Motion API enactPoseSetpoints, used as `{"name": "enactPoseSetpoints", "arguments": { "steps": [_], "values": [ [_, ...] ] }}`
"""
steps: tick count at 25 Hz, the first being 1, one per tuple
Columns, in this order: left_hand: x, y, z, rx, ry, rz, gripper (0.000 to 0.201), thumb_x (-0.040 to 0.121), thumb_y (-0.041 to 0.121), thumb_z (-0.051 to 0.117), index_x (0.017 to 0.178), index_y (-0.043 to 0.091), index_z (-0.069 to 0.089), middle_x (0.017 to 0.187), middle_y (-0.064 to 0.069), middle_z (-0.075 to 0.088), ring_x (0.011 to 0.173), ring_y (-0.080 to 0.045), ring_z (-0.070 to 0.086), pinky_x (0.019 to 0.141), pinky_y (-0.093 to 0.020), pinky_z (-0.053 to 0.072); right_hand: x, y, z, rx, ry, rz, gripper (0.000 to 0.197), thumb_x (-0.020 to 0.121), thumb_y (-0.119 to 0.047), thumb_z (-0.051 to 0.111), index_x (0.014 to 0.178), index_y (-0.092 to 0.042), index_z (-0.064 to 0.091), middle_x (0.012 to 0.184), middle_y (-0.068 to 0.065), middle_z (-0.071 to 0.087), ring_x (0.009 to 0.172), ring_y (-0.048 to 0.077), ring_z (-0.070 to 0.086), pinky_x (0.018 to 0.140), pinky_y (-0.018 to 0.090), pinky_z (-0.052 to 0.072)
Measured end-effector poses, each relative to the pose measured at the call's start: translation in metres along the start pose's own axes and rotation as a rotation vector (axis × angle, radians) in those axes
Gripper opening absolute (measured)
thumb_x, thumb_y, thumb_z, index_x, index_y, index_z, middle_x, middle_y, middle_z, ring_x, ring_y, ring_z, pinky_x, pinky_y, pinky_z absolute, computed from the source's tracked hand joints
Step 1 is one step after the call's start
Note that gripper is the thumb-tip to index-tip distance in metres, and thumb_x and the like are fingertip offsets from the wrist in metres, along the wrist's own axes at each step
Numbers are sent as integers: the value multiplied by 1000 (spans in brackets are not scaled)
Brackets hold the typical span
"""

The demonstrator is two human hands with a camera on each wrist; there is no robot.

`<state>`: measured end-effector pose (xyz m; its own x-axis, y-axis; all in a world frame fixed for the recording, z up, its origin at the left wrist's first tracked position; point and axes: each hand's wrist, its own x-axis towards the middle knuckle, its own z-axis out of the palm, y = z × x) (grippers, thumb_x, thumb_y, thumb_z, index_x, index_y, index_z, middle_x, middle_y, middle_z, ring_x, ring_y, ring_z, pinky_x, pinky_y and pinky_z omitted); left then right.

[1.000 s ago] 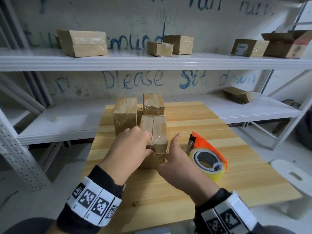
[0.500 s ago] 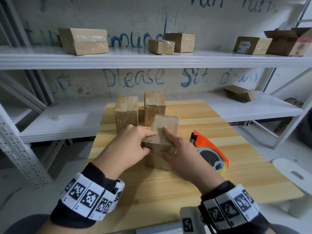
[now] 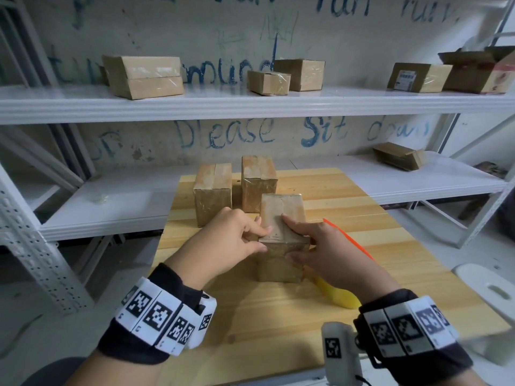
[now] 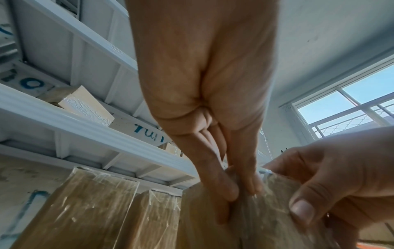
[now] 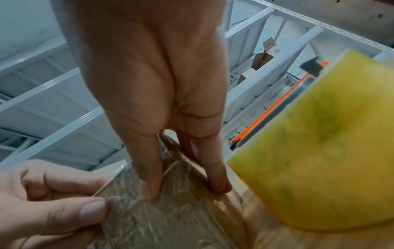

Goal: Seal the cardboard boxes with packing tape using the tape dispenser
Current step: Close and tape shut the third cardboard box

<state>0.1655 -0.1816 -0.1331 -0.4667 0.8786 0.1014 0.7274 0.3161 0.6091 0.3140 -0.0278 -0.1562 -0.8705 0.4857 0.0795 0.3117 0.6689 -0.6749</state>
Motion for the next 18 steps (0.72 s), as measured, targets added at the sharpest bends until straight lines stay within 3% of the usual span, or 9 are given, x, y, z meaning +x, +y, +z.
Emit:
{"name": "enactPoseSetpoints", "arguments": {
  "steps": [2, 4, 7, 10, 11, 13, 15, 17, 18],
  "values": [
    [4, 3, -6, 31, -44, -12, 36, 89, 25, 76, 122, 35, 70, 139, 13, 59, 112, 5, 61, 105, -23, 45, 1, 3, -1, -5, 5, 1, 74, 86, -22, 74, 146, -46, 39, 131, -12, 61, 91, -4, 62, 66, 5, 48],
    [12, 7, -9, 60, -108, 0, 34, 93, 22, 71, 126, 33, 68, 145, 10, 56, 125, 6, 54, 108, -18, 33, 1, 3, -4, -27, 25, 10, 73, 87, -21, 72, 147, -46, 38, 124, -12, 61, 77, -8, 56, 61, 3, 44],
    [23, 17, -13, 86, -185, 8, 30, 98, 18, 63, 126, 30, 70, 143, 10, 58, 128, 2, 53, 112, -21, 33, -2, 3, -10, -82, 39, 29, 73, 90, -20, 69, 149, -43, 34, 115, -10, 57, 71, -6, 54, 55, 2, 41],
    [38, 25, -23, 109, -71, 24, 25, 100, 20, 58, 113, 31, 76, 121, 13, 71, 91, -5, 69, 97, -33, 55, 0, 7, -17, -72, 48, 48, 73, 89, -19, 69, 148, -45, 34, 117, -11, 54, 74, -2, 57, 56, 4, 44],
    [47, 25, -26, 162, 20, 23, 26, 100, 18, 55, 114, 30, 74, 121, 11, 70, 77, -4, 66, 91, -31, 56, 0, 10, -18, -66, 50, 50, 73, 89, -18, 69, 148, -45, 35, 118, -12, 54, 75, 0, 59, 56, 5, 46],
    [67, 26, -30, 280, 168, 3, 34, 101, 12, 51, 127, 27, 67, 128, -3, 66, 70, -4, 59, 75, -22, 52, 2, 14, -19, -61, 61, 45, 73, 89, -18, 69, 147, -46, 36, 121, -11, 56, 73, -1, 58, 56, 5, 45],
    [90, 22, -29, 408, 187, -26, 48, 99, 5, 49, 142, 25, 54, 138, -12, 58, 85, -19, 66, 66, -24, 49, 6, 16, -18, -62, 69, 48, 71, 89, -16, 66, 147, -45, 37, 124, -9, 58, 74, -2, 56, 57, 1, 42],
    [114, 16, -22, 538, 104, -38, 62, 96, 2, 50, 153, 26, 40, 155, -10, 43, 124, -32, 57, 95, -41, 51, 11, 17, -18, -76, 90, 60, 70, 90, -12, 61, 148, -43, 37, 128, -5, 57, 83, 5, 55, 57, -3, 39],
    [124, 11, -18, 584, 51, -54, 66, 96, 5, 52, 155, 28, 35, 161, -7, 35, 136, -32, 48, 108, -46, 42, 13, 18, -18, -87, 100, 62, 70, 91, -10, 59, 149, -41, 37, 131, -2, 57, 88, 9, 53, 56, -4, 38]
  ]
}}
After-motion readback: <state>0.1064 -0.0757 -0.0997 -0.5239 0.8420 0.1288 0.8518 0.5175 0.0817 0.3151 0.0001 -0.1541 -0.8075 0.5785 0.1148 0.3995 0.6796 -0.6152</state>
